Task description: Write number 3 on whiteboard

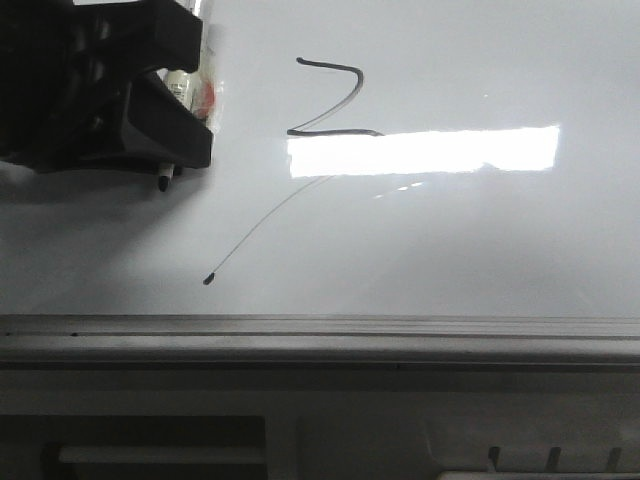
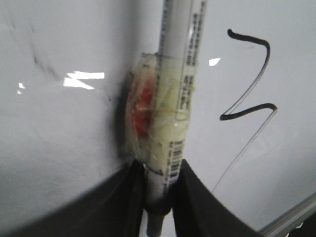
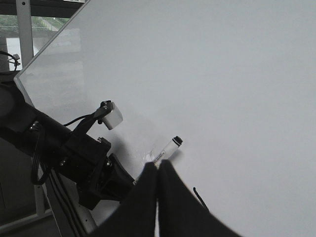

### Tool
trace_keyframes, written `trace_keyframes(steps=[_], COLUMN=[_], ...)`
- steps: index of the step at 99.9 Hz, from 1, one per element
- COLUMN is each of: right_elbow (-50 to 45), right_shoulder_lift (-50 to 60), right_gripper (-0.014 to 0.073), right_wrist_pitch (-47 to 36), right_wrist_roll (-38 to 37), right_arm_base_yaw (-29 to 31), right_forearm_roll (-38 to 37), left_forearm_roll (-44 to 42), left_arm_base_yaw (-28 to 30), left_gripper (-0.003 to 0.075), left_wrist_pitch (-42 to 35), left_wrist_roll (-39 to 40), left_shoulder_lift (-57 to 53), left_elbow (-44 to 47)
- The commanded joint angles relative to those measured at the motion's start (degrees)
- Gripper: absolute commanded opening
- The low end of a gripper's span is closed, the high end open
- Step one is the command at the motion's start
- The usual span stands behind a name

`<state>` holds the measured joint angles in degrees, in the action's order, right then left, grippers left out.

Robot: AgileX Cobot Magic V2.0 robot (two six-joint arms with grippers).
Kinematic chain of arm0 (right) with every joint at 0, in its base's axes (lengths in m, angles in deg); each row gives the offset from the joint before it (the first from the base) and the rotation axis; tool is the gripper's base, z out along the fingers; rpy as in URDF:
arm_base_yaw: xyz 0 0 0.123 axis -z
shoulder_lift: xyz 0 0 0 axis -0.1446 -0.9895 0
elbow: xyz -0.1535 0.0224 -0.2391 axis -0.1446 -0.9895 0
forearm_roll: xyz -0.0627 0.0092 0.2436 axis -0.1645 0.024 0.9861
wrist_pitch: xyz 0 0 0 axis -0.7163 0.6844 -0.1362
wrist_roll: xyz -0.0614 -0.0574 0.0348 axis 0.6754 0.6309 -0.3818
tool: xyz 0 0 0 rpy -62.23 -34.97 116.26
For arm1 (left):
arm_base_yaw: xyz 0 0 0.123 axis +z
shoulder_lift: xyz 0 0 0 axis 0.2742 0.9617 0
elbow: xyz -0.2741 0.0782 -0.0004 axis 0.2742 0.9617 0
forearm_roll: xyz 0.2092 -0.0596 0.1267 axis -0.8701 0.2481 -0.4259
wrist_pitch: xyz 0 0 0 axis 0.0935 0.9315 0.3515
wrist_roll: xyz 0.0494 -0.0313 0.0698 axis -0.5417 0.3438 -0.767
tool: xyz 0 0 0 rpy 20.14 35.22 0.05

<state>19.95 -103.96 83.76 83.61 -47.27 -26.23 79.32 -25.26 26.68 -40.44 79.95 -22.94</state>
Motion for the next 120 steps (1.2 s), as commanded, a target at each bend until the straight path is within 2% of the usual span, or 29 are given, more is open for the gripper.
trace_keyframes(steps=[1,7,12,36,51,58,82,95,102,109,120], right_elbow=[1.5,1.5,1.5,1.5,1.5,1.5,1.4,0.6,-1.3,-4.2,-9.8], right_shoulder_lift=[0.2,0.2,0.2,0.2,0.2,0.2,0.2,0.9,2.1,3.7,6.1], right_gripper=[-0.0052,-0.0052,-0.0052,-0.0052,-0.0052,-0.0052,-0.0051,-0.0050,-0.0050,-0.0050,-0.0050], right_wrist_pitch=[-3.8,-3.8,-3.8,-3.8,-3.8,-4.0,-3.1,-0.5,-1.0,-3.5,-7.0], right_wrist_roll=[-0.3,-0.3,-0.3,-0.3,-0.3,-0.3,-0.3,-0.3,-0.3,-0.3,-0.8], right_arm_base_yaw=[0.5,0.5,0.5,0.5,0.5,0.5,0.9,1.0,1.0,1.0,2.2], right_forearm_roll=[1.2,1.2,1.2,1.2,1.2,1.2,1.2,1.2,1.2,0.6,0.6], left_forearm_roll=[0.0,0.0,0.0,0.0,0.0,0.0,-0.4,-8.2,-11.2,-12.7,-13.1], left_arm_base_yaw=[1.0,1.0,1.0,1.0,1.0,1.0,1.0,1.0,1.0,1.2,2.4], left_gripper=[0.0217,0.0295,0.0331,0.0370,0.0518,0.0563,0.0567,0.0553,0.0500,0.0404,0.0185], left_wrist_pitch=[-9.3,-10.0,-10.3,-10.5,-10.5,-10.5,-11.3,-6.2,-2.0,0.9,5.0], left_wrist_roll=[0.3,0.3,0.3,0.3,0.3,0.3,0.3,-1.0,-2.4,-2.6,-2.6], left_shoulder_lift=[2.8,2.8,2.8,2.8,2.2,0.9,-12.4,-24.3,-30.4,-36.0,-43.9], left_elbow=[0.2,0.2,0.2,0.2,0.0,-0.2,-0.6,-0.6,-0.6,-0.5,1.0])
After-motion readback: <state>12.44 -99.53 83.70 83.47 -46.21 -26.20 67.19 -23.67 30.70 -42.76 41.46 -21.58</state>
